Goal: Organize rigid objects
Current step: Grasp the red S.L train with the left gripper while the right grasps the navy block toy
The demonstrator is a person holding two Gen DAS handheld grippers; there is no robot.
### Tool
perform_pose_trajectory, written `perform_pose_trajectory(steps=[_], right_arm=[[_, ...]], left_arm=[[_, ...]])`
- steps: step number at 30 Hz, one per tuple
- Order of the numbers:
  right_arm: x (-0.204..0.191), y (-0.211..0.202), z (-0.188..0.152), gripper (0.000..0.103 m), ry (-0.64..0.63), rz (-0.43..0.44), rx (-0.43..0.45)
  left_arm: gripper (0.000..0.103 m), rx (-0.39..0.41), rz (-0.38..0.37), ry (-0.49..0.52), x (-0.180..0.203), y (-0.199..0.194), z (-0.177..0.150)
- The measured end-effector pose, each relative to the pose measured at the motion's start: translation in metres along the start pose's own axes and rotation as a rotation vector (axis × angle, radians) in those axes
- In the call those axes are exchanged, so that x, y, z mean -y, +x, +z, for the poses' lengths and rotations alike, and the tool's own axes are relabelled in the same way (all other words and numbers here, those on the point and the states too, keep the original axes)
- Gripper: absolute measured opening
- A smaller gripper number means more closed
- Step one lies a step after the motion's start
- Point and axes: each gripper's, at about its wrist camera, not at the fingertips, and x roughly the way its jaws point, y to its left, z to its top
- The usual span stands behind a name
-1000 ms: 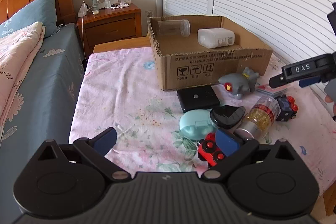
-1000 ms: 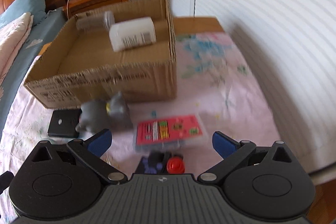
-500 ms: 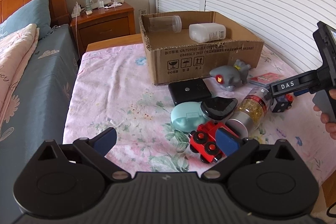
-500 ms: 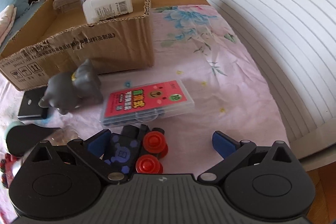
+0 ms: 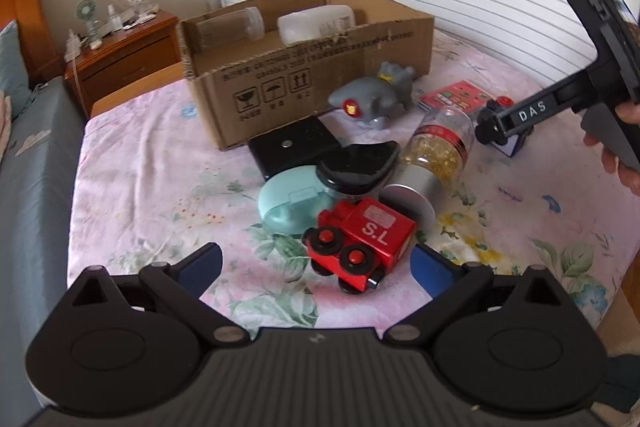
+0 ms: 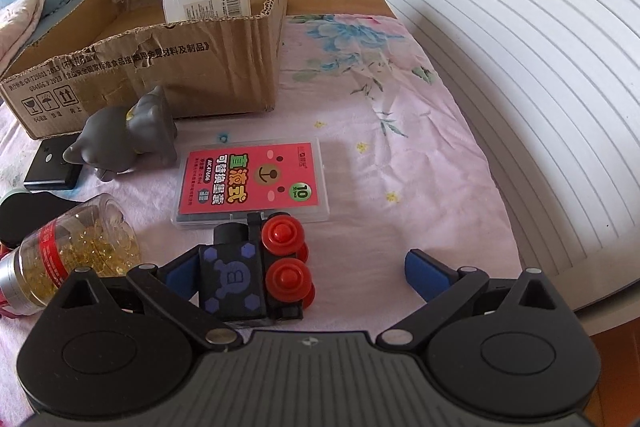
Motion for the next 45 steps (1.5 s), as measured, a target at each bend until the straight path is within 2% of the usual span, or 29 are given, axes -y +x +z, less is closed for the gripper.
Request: perform_pose_trajectory(steps=[3,6,9,12,14,15,18,21,25,27,29,33,39,45], right_arm=[[0.0,0.0,-0.001,0.103,0.0,0.0,0.01],[0.0,0.0,-0.002,0.103,-0.001,0.001,0.016],[0.0,0.0,-0.002,0.103,-0.001,0.001,0.017],[0.0,0.0,-0.002,0.103,-0.002,0.001,0.019],[0.0,-0.001,-0.002,0.103,-0.002,0.001,0.02],[0.0,-0.001,-0.002,0.103,-0.003,0.001,0.02],[0.001,0.0,-0.002,0.103,-0.006,0.004,0.021],[0.001,0.0,-0.002,0.103,-0.007,0.005,0.024],[0.001,0.0,-0.004,0.103,-0.009,0.006,0.035],[0.001,0.0,-0.004,0.103,-0.01,0.007,0.037],[0.001,0.0,-0.004,0.103,-0.011,0.008,0.038],[0.001,-0.001,-0.005,0.103,-0.015,0.01,0.046],[0.001,-0.002,-0.01,0.103,-0.021,0.013,0.08],[-0.004,-0.005,-0.012,0.103,-0.058,0.04,0.076]], left_arm=[[0.097,0.001,-0.034,0.034,0.001,0.007,0.002],[0.086,-0.005,-0.076,0.05,0.001,0.014,0.004],[0.076,-0.026,-0.15,0.043,0.0,0.022,0.007],[0.076,-0.035,-0.176,0.049,0.002,0.026,0.006],[0.07,-0.037,-0.174,0.058,0.004,0.025,0.005],[0.066,-0.04,-0.185,0.064,0.004,0.023,0.005],[0.066,-0.06,-0.247,0.086,0.006,0.016,0.002],[0.066,-0.057,-0.205,0.107,0.009,0.017,0.001],[0.066,-0.04,-0.213,0.093,0.007,0.021,0.005],[0.06,-0.029,-0.213,0.114,0.01,0.022,0.005],[0.06,-0.03,-0.211,0.118,0.011,0.022,0.005],[0.06,-0.044,-0.175,0.082,0.004,0.015,-0.002],[0.06,-0.053,-0.076,-0.043,-0.016,0.003,-0.019],[0.061,-0.04,-0.057,-0.058,-0.017,0.003,-0.021]])
